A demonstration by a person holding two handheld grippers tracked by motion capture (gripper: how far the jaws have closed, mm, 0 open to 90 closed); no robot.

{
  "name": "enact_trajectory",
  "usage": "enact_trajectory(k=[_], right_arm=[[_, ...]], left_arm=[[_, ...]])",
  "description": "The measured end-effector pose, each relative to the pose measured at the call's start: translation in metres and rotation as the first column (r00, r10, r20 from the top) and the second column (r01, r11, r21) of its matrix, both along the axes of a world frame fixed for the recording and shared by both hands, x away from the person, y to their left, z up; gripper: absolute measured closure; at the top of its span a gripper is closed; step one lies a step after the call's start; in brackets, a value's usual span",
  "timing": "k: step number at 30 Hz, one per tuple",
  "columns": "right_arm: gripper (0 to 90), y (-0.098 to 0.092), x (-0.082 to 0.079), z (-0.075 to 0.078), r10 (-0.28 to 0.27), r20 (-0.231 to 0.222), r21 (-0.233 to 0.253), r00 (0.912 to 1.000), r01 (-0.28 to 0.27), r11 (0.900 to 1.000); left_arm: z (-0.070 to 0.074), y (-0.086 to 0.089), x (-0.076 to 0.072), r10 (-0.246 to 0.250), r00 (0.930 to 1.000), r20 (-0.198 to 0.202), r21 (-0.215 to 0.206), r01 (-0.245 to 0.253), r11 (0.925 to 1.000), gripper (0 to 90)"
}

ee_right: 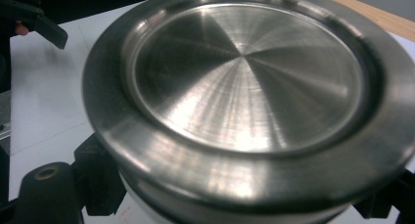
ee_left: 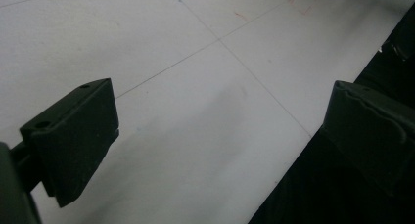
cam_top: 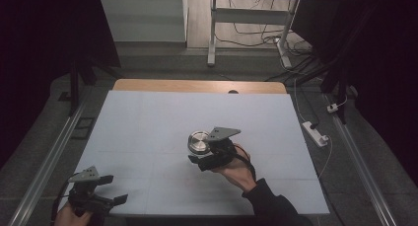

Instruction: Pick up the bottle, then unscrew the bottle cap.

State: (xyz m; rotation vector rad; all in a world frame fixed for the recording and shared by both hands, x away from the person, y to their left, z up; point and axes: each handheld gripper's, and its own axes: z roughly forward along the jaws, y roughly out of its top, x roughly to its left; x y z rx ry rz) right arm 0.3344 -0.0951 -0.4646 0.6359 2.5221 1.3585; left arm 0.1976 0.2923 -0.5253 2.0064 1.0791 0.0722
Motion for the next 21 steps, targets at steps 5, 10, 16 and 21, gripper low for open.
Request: enact_trajectory(k=[5,10,16,21], right_arm=[[14.6,0.001,0.000,0.000,0.011,0.001,-0.004,0.9999,-0.011,1.000],[14.6,0.001,-0.001,-0.001,0.014,0.004,-0.009,0.9999,-0.014,1.000],[14.6,0.001,-0.002,-0.001,0.022,0.005,-0.011,0.9997,-0.022,1.000],[14.6,0.002,-0.003,0.000,0.033,0.009,-0.013,0.9994,-0.032,0.999]], left_arm=[[0.001,0.001,0.001,-0.009,0.9996,0.028,-0.021,0.010,0.9997,0.0],[0.003,-0.001,0.001,0.005,0.9972,0.075,-0.017,-0.004,0.9998,0.0],[0.007,-0.007,0.006,-0.038,0.9957,0.084,-0.024,0.040,0.9989,0.0],[0.012,-0.013,0.012,-0.067,0.9907,0.118,-0.019,0.070,0.9974,0.0]])
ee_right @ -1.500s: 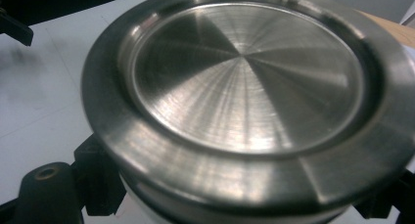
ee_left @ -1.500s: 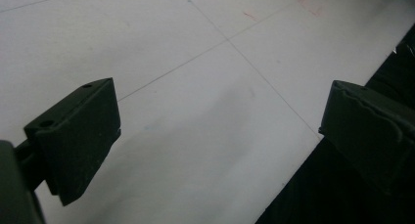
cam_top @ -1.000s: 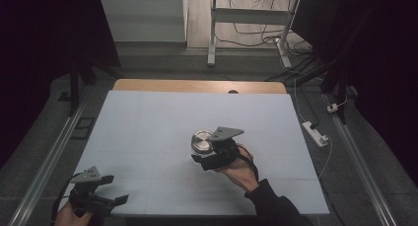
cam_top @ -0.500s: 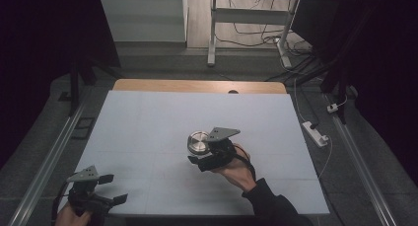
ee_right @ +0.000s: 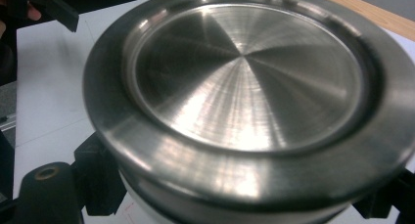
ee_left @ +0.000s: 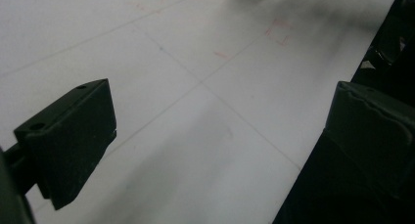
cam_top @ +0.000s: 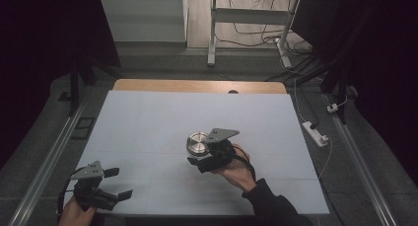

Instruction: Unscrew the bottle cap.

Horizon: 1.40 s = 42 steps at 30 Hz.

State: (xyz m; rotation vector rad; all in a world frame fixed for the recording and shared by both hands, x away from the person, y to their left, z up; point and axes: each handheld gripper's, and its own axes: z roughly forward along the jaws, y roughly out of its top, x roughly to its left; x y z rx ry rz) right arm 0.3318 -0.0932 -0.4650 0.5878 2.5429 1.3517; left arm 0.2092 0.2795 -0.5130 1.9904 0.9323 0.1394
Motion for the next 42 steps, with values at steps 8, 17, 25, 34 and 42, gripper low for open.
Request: enact_trajectory(k=[8,17,25,34,42], right_arm=[[14.6,0.000,-0.001,0.002,0.006,0.004,0.002,1.0000,-0.006,1.000],[14.6,0.000,-0.003,0.002,0.020,0.009,0.005,0.9998,-0.020,1.000],[14.6,0.000,-0.004,0.003,0.028,0.010,0.008,0.9996,-0.028,1.000],[14.6,0.001,-0.005,0.003,0.057,0.008,0.011,0.9984,-0.057,0.998],[14.6,0.001,-0.007,0.002,0.090,0.012,0.009,0.9959,-0.090,0.996]], left_arm=[[0.006,-0.013,0.009,-0.009,0.9974,0.071,0.005,0.009,0.9999,0.0],[0.016,-0.032,0.032,-0.063,0.9965,0.055,-0.056,0.066,0.9963,0.0],[0.031,-0.052,0.050,-0.107,0.9910,0.081,-0.035,0.110,0.9933,0.0],[0.048,-0.075,0.072,-0.177,0.9749,0.135,-0.022,0.182,0.9831,0.0],[0.062,-0.096,0.096,-0.297,0.9403,0.166,-0.027,0.306,0.9517,0.0]])
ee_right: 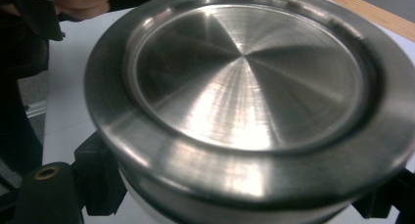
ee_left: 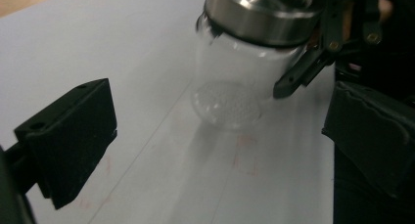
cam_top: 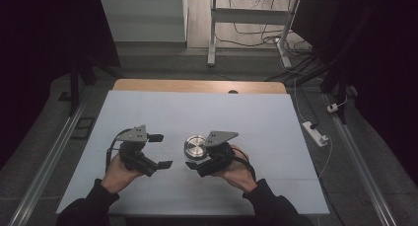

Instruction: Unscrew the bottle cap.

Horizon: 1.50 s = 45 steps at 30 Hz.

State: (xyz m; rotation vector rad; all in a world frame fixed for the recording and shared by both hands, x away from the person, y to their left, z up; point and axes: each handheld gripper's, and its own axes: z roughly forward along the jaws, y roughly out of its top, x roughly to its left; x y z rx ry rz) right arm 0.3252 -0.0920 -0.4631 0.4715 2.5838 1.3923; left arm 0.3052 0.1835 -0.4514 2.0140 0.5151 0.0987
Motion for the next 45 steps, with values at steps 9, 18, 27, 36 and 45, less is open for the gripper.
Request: enact_trajectory(k=[9,18,27,36,45], right_arm=[[14.6,0.002,-0.003,-0.001,0.068,-0.018,0.001,0.9975,-0.068,0.998],[14.6,0.006,-0.008,-0.003,0.175,-0.033,-0.027,0.9840,-0.176,0.984],[14.6,0.005,-0.009,0.001,0.175,-0.021,-0.033,0.9843,-0.176,0.984],[14.6,0.001,-0.001,0.000,-0.042,-0.009,-0.010,0.9991,0.042,0.999],[14.7,-0.002,-0.001,0.002,-0.014,-0.012,0.010,0.9998,0.014,1.000]], left_arm=[[0.008,-0.025,0.018,-0.193,0.9804,0.038,0.000,0.193,0.9811,0.0],[0.011,-0.051,0.028,-0.384,0.9208,0.067,0.020,0.384,0.9232,3.3],[0.012,-0.062,0.026,-0.370,0.9249,0.086,0.038,0.368,0.9289,18.6],[0.016,-0.082,0.017,-0.035,0.9960,0.082,0.055,0.030,0.9980,18.5],[0.028,-0.057,0.023,-0.145,0.9879,0.055,-0.021,0.147,0.9890,1.4]])
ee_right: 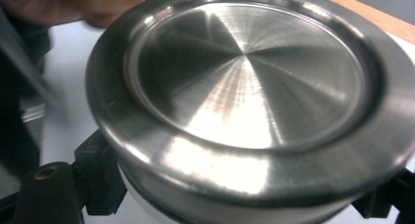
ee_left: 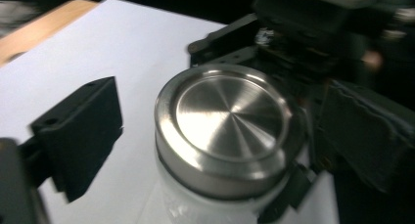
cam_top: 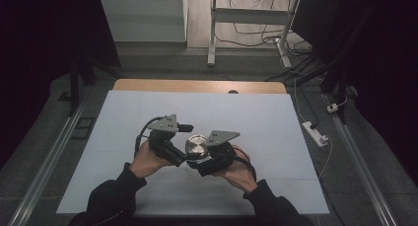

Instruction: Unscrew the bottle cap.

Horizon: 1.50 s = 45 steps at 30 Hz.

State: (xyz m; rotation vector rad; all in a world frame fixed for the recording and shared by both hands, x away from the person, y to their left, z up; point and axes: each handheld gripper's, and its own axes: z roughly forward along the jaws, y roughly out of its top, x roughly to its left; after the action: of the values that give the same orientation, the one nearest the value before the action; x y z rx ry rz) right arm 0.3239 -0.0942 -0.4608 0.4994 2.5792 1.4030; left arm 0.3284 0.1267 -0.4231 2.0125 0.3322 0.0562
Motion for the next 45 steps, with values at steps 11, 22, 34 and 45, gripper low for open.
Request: enact_trajectory(k=[11,22,34,45], right_arm=[[14.6,0.011,-0.015,-0.001,0.279,-0.026,-0.036,0.9599,-0.280,0.959],[14.6,0.009,-0.009,0.002,0.070,-0.016,-0.021,0.9974,-0.070,0.997],[14.6,0.001,-0.002,0.002,0.018,-0.032,0.003,0.9993,-0.017,1.000],[14.6,0.014,-0.022,0.008,0.274,-0.014,-0.027,0.9616,-0.274,0.961]], left_arm=[[-0.007,0.002,-0.008,-0.317,0.9478,0.038,0.094,0.312,0.9454,13.2],[-0.009,-0.013,-0.012,0.010,0.9985,0.054,0.055,-0.013,0.9984,20.0],[0.003,0.013,-0.004,-0.061,0.9981,0.009,0.001,0.061,0.9982,4.0],[-0.003,0.007,-0.015,-0.313,0.9476,0.066,0.073,0.308,0.9486,18.2]])
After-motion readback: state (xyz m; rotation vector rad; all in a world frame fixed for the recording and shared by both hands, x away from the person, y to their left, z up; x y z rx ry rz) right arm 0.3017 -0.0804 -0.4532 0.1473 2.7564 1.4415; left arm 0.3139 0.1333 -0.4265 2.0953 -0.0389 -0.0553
